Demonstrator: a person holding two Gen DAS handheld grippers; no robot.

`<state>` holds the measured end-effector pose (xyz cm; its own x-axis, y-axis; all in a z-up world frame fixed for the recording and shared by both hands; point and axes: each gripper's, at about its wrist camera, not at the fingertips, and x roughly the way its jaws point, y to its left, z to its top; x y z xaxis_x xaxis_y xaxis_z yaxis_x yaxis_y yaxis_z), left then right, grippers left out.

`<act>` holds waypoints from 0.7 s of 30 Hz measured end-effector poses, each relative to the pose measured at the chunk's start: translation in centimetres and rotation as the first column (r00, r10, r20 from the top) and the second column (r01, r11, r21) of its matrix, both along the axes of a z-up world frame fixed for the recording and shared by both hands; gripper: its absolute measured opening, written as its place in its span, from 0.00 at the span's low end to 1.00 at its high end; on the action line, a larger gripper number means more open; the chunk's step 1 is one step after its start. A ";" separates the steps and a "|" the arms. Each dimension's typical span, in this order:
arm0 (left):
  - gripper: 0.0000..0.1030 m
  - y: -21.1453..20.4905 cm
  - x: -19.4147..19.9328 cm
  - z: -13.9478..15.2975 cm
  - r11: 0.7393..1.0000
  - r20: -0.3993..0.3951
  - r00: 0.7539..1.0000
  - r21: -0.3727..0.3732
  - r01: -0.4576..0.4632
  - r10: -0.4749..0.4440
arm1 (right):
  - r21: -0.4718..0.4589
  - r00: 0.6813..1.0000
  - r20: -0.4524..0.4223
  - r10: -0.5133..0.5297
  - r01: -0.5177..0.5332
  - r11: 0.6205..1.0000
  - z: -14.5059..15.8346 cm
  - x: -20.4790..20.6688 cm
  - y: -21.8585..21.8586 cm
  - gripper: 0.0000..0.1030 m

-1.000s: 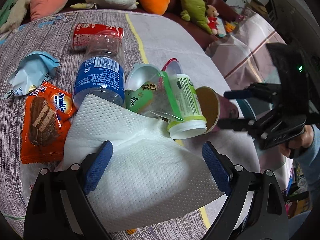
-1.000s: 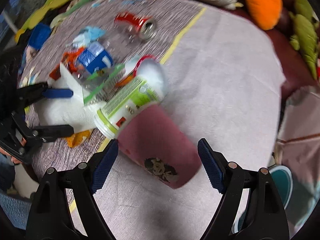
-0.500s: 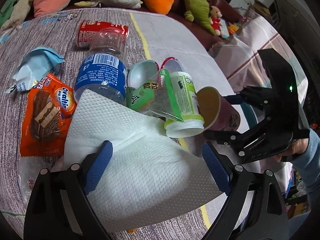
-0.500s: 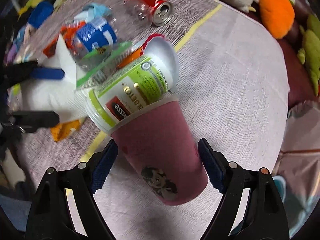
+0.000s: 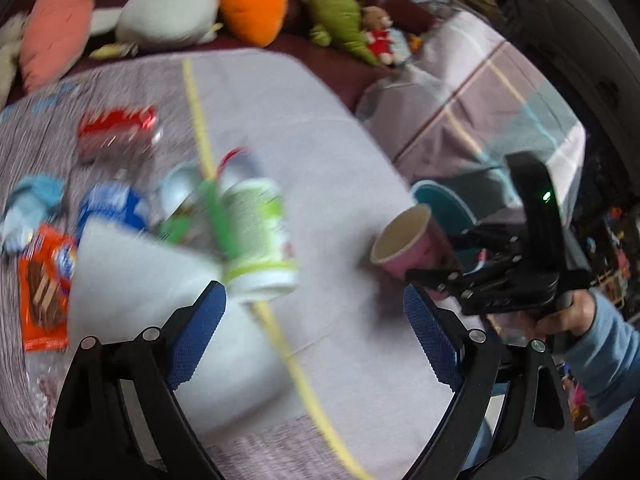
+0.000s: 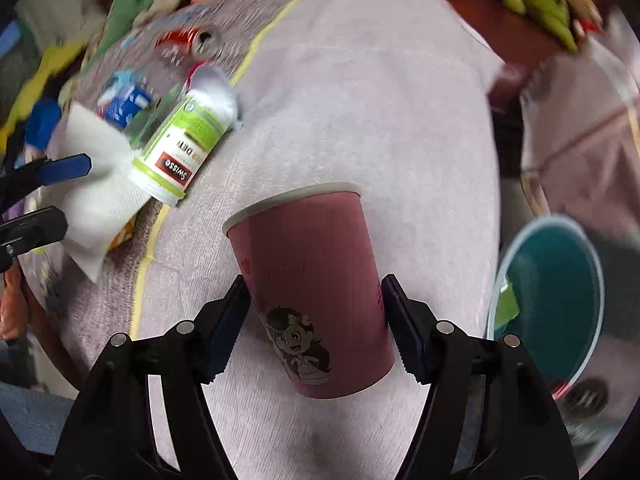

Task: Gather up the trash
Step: 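Grasp the white-green supplement bottle with the left tool while the right tool grasps the pink paper cup, then lift the supplement bottle and pink cup and carry both toward the teal bin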

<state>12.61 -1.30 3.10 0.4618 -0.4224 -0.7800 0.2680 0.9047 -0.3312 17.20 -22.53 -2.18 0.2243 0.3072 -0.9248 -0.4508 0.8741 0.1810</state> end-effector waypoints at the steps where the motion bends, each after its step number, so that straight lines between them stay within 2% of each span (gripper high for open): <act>1: 0.87 -0.6 0.3 0.3 1.000 0.011 1.000 0.009 0.008 -0.008 | 0.010 1.000 0.000 -0.007 0.007 1.000 0.2 -0.4 -0.3 0.62; 3: 0.80 -1.7 1.7 0.4 0.999 0.016 1.000 0.049 0.007 -0.007 | 0.034 1.000 -0.001 -0.028 0.028 0.999 0.3 -0.6 -0.9 0.62; 4: 0.77 -2.0 2.6 0.1 0.998 0.004 1.000 0.055 0.005 -0.005 | 0.050 0.999 -0.004 -0.039 0.039 0.998 0.3 -0.6 -1.4 0.62; 5: 0.70 -2.3 3.5 -0.3 0.998 -0.010 1.000 0.060 0.004 -0.003 | 0.060 0.999 -0.006 -0.048 0.049 0.997 0.3 -0.7 -1.7 0.62; 6: 0.68 -2.7 4.7 -0.9 0.996 -0.022 1.000 0.086 -0.002 0.004 | 0.071 0.998 -0.008 -0.060 0.061 0.996 0.2 -0.7 -2.3 0.62; 8: 0.68 -3.1 6.5 -2.1 0.990 -0.040 0.999 0.139 -0.024 0.030 | 0.089 0.997 -0.011 -0.081 0.082 0.993 0.1 -0.7 -2.8 0.63; 11: 0.68 -2.9 7.9 -3.1 0.983 -0.062 0.996 0.177 -0.053 0.065 | 0.114 0.994 -0.022 -0.107 0.108 0.988 0.0 -0.9 -3.9 0.63; 18: 0.73 -3.1 6.6 -4.3 0.973 -0.089 0.995 0.227 -0.030 0.051 | 0.153 0.992 -0.057 -0.112 0.120 0.981 -1.0 -0.5 -4.5 0.63; 21: 0.73 -3.3 6.7 -6.1 0.977 -0.149 0.988 0.212 -0.016 0.048 | 0.161 0.992 -0.071 -0.108 0.118 0.980 -1.6 -0.2 -4.1 0.63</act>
